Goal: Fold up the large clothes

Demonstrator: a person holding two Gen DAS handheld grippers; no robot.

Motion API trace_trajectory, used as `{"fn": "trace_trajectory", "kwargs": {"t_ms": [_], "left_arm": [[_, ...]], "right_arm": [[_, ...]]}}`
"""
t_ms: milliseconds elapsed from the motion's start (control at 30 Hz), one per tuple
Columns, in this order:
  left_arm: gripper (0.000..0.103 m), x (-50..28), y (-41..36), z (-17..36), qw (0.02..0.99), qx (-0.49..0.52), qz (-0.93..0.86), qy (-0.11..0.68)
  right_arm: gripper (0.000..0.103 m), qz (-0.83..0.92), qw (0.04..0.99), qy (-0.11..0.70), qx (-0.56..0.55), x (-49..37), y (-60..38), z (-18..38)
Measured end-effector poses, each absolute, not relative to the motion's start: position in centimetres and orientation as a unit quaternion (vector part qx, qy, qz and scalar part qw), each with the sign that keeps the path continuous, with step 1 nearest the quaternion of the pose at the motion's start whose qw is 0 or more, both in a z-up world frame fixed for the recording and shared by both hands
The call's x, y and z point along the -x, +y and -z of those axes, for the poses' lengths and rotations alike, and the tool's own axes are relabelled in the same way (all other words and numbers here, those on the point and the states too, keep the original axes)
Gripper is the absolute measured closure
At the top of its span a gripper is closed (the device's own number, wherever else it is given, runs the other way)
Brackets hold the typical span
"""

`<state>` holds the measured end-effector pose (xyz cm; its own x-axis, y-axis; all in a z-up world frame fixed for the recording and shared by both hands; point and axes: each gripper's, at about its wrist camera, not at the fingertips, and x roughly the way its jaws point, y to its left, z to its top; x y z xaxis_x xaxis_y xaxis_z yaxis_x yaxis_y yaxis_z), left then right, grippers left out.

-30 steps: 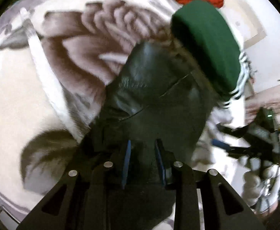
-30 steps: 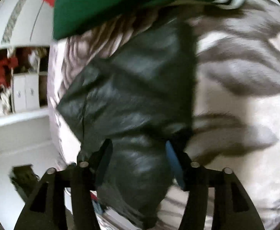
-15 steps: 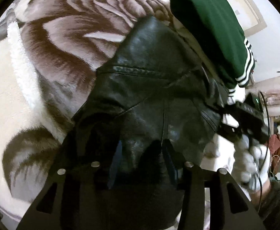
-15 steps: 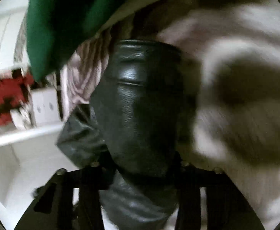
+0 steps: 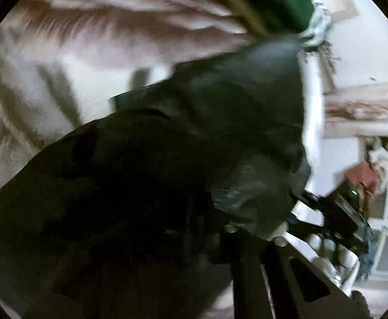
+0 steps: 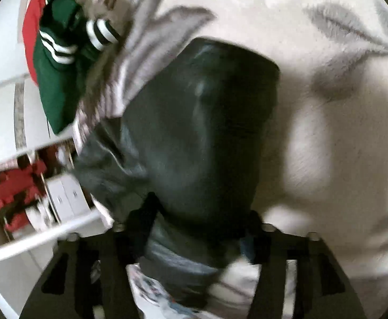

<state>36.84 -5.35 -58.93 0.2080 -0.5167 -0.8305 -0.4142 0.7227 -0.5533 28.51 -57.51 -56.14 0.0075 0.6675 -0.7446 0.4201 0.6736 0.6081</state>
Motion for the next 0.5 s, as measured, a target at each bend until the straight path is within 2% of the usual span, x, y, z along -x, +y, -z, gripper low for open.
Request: {"fn": "trace_trajectory", "kwargs": {"t_ms": [67,200,467,500], "left_arm": [[0.099,-37.0,-4.4,60.6,0.664,0.411,0.045,0.623],[0.099,-37.4,-4.4,60.8,0.665,0.405,0.059,0.625],[0.099,-36.6,-3.5,60.5,0.671,0.407,0.063,0.617],[0.099,-36.5,-3.5,60.5,0.673,0.405,0.065,0.615]], "right_arm": [[0.038,-0.136,0.574,0.703,-0.398,-28.8,-56.6,58.3],[0.021,-0.185,0.558,0.702,-0.401,-30.4,-55.6,60.5],[0.020,-0.199,0.597,0.670,-0.394,-33.4,-51.5,61.0],[0.023,-0.195,0.600,0.665,-0.399,-33.6,-51.3,61.1]]}}
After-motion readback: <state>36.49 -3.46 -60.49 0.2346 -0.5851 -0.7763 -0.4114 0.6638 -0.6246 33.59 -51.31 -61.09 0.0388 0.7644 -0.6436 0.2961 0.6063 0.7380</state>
